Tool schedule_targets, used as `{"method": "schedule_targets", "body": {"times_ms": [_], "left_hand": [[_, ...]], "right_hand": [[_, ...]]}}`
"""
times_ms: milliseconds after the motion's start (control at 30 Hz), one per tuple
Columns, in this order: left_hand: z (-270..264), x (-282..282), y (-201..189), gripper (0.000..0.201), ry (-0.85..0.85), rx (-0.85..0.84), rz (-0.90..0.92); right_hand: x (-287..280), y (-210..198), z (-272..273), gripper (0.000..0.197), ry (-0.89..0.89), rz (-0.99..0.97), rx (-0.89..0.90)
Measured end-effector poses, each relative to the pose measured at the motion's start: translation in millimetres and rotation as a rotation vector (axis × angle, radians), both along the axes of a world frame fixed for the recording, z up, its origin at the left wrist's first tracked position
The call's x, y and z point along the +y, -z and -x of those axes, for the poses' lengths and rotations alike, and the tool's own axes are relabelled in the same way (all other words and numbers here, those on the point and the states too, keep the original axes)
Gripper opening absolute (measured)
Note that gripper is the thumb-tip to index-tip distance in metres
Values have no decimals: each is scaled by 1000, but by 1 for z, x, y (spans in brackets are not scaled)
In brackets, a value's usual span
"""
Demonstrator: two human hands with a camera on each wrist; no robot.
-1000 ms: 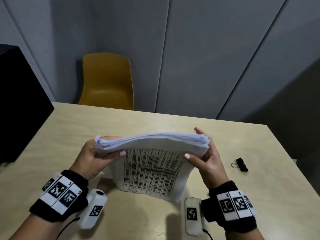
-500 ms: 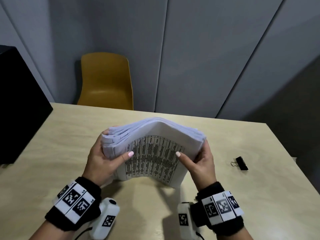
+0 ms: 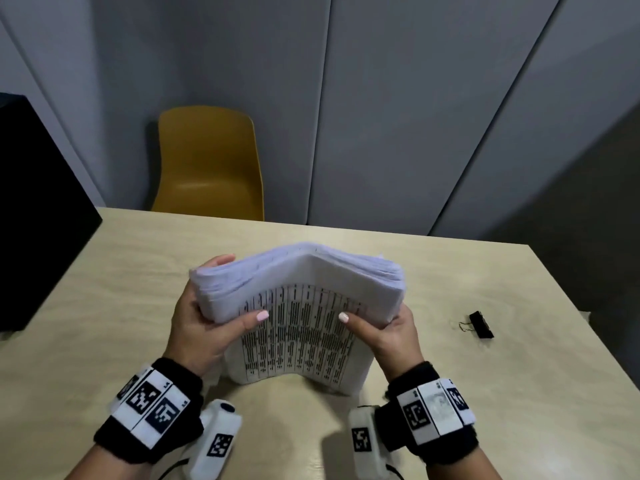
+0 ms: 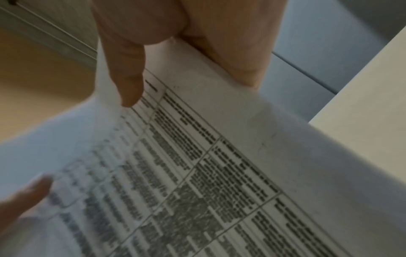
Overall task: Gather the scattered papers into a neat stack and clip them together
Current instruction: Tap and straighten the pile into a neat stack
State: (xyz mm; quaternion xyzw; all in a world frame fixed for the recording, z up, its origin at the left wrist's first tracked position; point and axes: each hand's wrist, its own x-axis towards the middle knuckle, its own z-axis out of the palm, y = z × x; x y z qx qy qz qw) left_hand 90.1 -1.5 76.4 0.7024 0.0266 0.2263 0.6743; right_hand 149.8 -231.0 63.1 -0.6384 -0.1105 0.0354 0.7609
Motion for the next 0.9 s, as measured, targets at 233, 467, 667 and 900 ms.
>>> {"method": "schedule_targets", "body": {"times_ms": [233, 467, 667, 900], "left_hand": [[-2, 7, 3, 80, -18, -9, 52], [-4, -8, 6, 33, -126, 88, 35], [-2, -12, 17, 27, -177, 81, -52], [-1, -7, -1, 82, -284, -163, -197]], "right_hand": [[-1, 4, -2, 45, 46, -27, 9], [8, 8, 4, 32, 109, -31, -23], [11, 7, 10, 31, 96, 31, -37], [12, -16, 15, 88, 294, 168, -343]]}}
